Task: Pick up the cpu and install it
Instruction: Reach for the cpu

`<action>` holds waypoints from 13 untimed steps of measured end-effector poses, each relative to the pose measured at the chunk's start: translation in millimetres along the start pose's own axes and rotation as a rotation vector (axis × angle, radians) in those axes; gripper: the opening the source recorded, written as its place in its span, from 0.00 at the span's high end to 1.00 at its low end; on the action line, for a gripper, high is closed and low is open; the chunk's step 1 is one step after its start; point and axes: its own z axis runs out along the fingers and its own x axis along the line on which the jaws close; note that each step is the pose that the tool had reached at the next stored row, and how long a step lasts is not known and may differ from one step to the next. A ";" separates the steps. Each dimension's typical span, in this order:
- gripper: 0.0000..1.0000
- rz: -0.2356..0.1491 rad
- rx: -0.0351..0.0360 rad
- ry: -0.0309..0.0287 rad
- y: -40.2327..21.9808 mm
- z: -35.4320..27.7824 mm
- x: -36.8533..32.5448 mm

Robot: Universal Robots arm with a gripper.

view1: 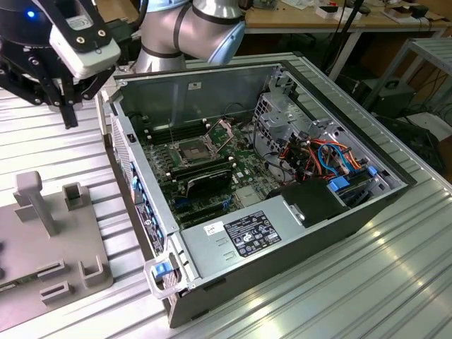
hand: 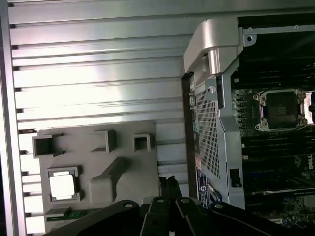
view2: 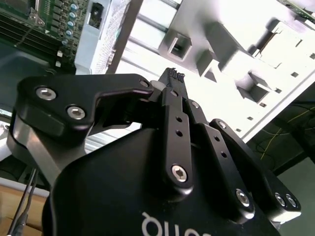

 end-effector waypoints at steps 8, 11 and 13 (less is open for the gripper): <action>0.89 0.000 -0.0001 -0.0001 -2.0 1.1 26.0; 0.89 0.000 0.0000 0.0000 -2.7 1.6 35.7; 0.89 0.000 -0.0001 -0.0001 -3.2 2.0 41.6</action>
